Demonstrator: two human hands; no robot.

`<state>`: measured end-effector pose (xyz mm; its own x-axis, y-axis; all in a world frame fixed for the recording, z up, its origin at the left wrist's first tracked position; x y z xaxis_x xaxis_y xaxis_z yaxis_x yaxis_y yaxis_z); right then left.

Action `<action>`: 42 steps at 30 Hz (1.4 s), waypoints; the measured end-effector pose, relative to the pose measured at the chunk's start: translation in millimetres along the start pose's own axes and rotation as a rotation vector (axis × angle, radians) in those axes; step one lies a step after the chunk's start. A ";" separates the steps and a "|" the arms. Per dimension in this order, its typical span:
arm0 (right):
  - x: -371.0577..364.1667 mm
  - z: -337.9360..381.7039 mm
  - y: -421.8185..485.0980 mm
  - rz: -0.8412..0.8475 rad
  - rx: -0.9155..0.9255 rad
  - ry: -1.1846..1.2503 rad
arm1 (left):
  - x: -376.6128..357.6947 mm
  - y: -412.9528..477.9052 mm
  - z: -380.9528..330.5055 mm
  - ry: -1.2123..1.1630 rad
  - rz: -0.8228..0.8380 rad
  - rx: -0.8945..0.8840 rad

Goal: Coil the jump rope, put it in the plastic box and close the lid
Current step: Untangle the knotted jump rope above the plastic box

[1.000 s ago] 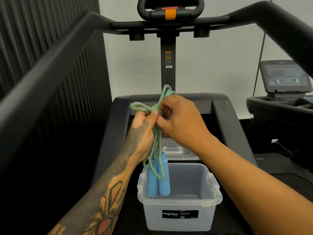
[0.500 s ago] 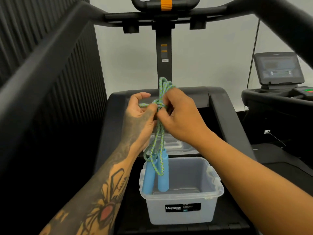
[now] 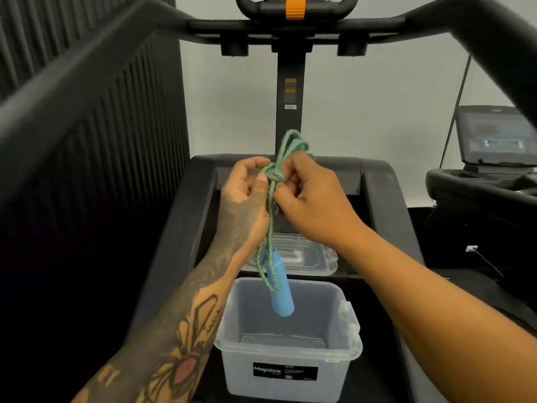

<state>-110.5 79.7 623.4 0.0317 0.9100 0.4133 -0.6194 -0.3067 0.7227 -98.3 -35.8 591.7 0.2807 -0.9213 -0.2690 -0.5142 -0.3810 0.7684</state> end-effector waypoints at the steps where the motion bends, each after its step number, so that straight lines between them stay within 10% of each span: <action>1: 0.4 0.6 -0.7 -0.013 0.035 -0.085 | -2.0 -0.3 -1.2 0.030 0.006 -0.028; 4: -1.0 1.1 0.7 -0.065 0.042 -0.085 | -3.7 -0.5 -3.2 0.053 0.006 -0.052; 9: -15.2 -3.3 2.8 0.172 -0.093 0.583 | 8.9 7.5 -3.8 0.010 -0.083 0.017; 18: -33.6 -13.5 -4.8 0.545 -0.280 0.661 | 22.8 10.8 -10.8 -0.118 -0.081 0.156; 25: -22.9 -21.5 -1.8 0.527 -0.543 0.971 | 25.4 4.9 -17.9 -0.180 0.035 0.210; 32: -11.2 -23.2 18.1 0.128 -0.580 0.727 | 30.4 -13.6 -16.1 -0.039 0.366 0.294; 42: 56.2 6.7 22.2 -0.274 -0.281 0.953 | 48.7 -12.8 -0.1 0.108 0.379 0.397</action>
<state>-117.3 122.2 666.4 -0.3598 0.8195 -0.4460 -0.8496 -0.0902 0.5197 -78.0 -75.7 568.9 0.0877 -0.9943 0.0605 -0.8554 -0.0440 0.5161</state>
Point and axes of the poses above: each hand's wrist, its own y-axis towards the middle knuckle, its own x-axis out of the back of the hand, z = x × y, the point moved 5 cm from there along y, towards the middle knuckle, and after that the axes turned 8 degrees about -x, right-handed, at the moved point
